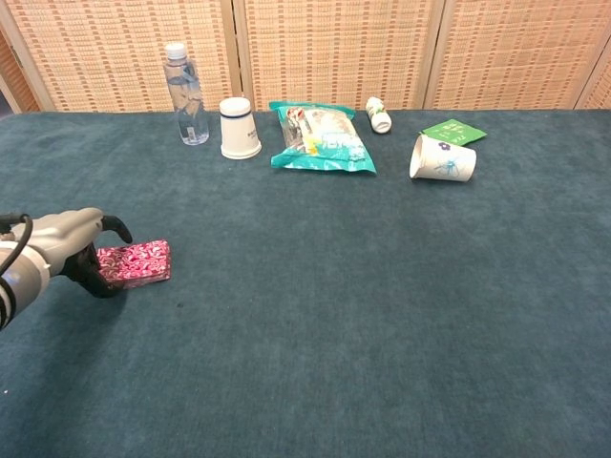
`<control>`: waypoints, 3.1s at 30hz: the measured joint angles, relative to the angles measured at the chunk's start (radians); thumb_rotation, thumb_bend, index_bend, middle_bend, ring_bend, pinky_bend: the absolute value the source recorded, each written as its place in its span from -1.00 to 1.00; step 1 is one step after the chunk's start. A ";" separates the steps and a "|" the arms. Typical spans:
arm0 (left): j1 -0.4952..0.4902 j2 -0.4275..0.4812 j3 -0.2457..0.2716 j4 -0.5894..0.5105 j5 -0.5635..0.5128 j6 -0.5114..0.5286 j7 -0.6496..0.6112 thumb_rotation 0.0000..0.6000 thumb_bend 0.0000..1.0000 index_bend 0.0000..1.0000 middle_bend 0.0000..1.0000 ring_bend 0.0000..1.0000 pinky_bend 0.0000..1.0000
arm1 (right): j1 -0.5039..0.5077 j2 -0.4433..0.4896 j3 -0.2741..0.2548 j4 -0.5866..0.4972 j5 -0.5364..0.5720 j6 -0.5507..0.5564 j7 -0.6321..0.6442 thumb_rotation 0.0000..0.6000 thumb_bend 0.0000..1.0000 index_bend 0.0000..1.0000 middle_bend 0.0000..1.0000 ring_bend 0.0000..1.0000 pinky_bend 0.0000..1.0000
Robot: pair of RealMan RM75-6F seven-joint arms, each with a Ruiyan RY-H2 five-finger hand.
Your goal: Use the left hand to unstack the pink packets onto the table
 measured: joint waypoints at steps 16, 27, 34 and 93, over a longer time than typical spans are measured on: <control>0.003 -0.023 -0.001 0.008 0.030 0.017 -0.017 1.00 -0.27 -0.33 1.00 1.00 1.00 | -0.001 0.001 -0.002 0.002 -0.003 0.003 0.005 1.00 -0.04 0.96 0.60 0.47 0.69; 0.016 -0.021 0.005 0.011 0.061 0.021 -0.036 1.00 -0.25 -0.20 1.00 1.00 1.00 | 0.001 0.000 -0.001 0.002 -0.001 -0.001 0.003 1.00 -0.04 0.96 0.60 0.47 0.69; 0.042 0.037 0.041 -0.052 0.119 0.028 -0.052 1.00 -0.25 -0.12 1.00 1.00 1.00 | 0.001 -0.001 -0.003 0.001 -0.003 -0.004 -0.003 1.00 -0.04 0.96 0.60 0.47 0.69; 0.123 0.195 0.089 -0.106 0.251 -0.058 -0.137 1.00 -0.30 -0.62 1.00 1.00 1.00 | 0.008 -0.002 -0.008 0.001 -0.002 -0.018 -0.005 1.00 -0.04 0.96 0.60 0.47 0.69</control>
